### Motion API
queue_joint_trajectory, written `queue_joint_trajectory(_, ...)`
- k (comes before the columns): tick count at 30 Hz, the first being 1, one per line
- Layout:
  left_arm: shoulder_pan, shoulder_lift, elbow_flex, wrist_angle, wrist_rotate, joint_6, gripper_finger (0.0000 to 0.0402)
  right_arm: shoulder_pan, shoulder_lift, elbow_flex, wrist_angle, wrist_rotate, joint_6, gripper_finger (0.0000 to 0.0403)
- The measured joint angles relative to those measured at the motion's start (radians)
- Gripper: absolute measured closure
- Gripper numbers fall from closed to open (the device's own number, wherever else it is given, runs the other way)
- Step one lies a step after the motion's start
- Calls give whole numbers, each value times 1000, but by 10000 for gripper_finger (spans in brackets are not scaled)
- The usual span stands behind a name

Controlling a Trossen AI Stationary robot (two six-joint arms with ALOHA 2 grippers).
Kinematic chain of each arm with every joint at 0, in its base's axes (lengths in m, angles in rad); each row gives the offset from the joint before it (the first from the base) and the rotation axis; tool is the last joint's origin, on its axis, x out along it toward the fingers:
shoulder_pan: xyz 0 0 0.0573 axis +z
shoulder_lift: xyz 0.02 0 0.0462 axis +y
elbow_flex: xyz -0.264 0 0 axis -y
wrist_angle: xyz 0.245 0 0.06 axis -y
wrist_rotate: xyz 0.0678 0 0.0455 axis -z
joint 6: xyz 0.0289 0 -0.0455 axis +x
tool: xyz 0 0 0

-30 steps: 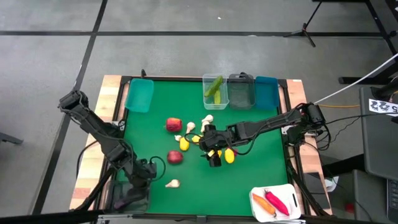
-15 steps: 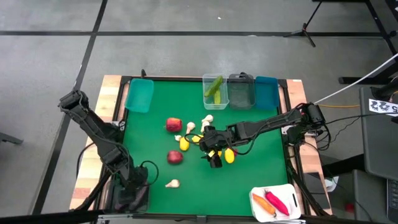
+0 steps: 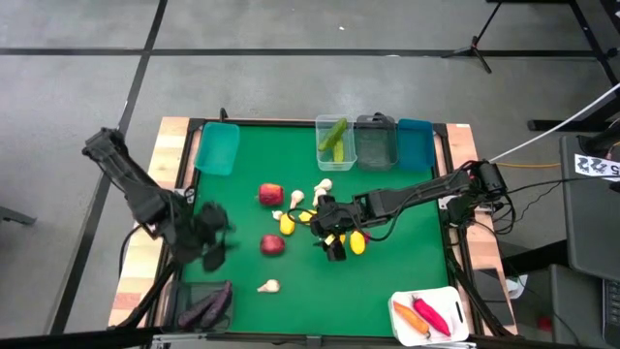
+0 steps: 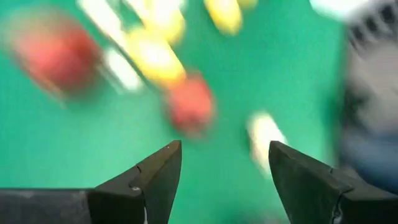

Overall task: Sort produce into baskets
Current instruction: Put the red apple into the green bin

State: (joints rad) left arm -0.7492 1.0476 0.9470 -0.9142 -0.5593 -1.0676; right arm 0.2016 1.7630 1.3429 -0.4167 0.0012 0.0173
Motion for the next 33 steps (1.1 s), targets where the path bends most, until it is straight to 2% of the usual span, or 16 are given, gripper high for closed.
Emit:
queue_joint_trajectory(2, 49, -14, 0, -17, -179, 106, 167, -2, -1, 16, -22, 8, -4, 125)
queue_joint_trajectory(4, 115, -12, 0, -37, -290, 168, 167, -7, -11, 33, -63, 8, -6, 125)
queue_joint_trajectory(8, 272, 23, -49, -16, -322, 206, 167, -8, -57, 73, -152, 37, -26, 125)
queue_joint_trajectory(11, 338, 45, -134, 49, -334, 182, 173, -8, -108, 86, -186, 77, -29, 125)
queue_joint_trajectory(13, 338, 46, -218, 142, -390, 150, 181, -8, -141, 86, -214, 94, -29, 125)
queue_joint_trajectory(18, 250, -20, -426, 306, -507, 43, 198, -6, -200, 86, -275, 121, -2, 125)
queue_joint_trajectory(22, 219, -68, -577, 503, -516, 40, 197, -6, -219, 86, -291, 121, 1, 125)
queue_joint_trajectory(26, 223, -99, -713, 726, -466, 89, 191, -6, -219, 84, -291, 121, 0, 125)
queue_joint_trajectory(33, 284, -113, -850, 992, -418, 174, 190, -6, -219, 84, -290, 122, 0, 125)
